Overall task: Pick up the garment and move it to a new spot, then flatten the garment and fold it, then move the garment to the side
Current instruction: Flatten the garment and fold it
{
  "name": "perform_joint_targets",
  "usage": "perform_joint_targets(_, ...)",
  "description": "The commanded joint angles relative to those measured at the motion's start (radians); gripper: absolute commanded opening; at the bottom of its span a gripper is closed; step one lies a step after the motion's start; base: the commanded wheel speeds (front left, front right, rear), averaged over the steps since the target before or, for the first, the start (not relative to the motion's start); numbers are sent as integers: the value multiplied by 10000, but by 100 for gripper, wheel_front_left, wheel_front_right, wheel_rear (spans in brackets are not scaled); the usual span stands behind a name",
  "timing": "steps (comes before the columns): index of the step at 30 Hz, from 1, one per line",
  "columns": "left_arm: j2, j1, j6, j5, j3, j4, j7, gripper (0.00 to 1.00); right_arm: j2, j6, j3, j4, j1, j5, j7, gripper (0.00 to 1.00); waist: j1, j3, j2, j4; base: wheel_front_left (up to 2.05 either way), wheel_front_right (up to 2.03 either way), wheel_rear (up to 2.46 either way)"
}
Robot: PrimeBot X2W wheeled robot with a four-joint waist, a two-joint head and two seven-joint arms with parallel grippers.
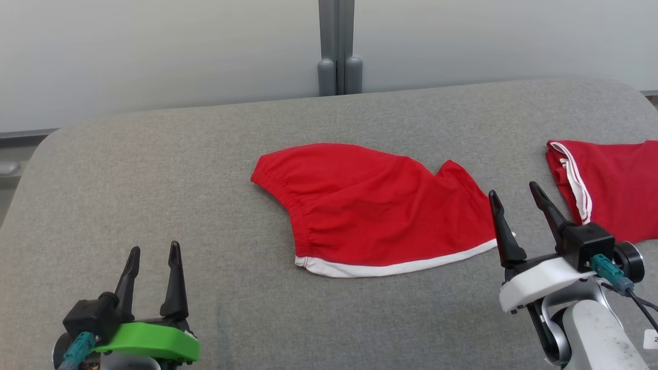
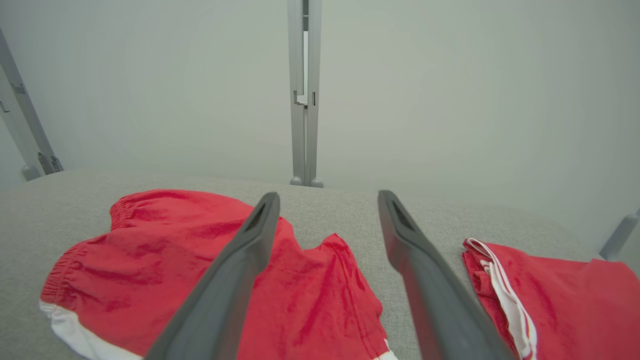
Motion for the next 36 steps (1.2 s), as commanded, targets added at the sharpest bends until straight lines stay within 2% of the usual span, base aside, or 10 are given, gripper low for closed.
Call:
perform_joint_targets(1, 21, 77, -29, -104, -11, 53, -23, 100, 49, -18, -22, -138, 154, 15, 56, 100, 0, -171, -1, -137, 0, 0, 0)
perform_joint_targets(26, 243, -638, -29, -296, -466, 1072, -23, 100, 407, -18, -280, -432, 624, -60, 580, 100, 0, -223, -1, -134, 0, 0, 0)
perform_joint_targets(29, 252, -779, -29, -483, -1017, 1289, 67, 100, 381, -18, -433, -304, 477, -96, 949, 100, 0, -109, -1, -126, 0, 0, 0)
perform_joint_targets(36, 378, -1573, -30, -1127, -3127, 2145, 612, 100, 88, -18, -967, 657, -304, -14, 2475, 100, 0, 460, -1, -146, 0, 0, 0)
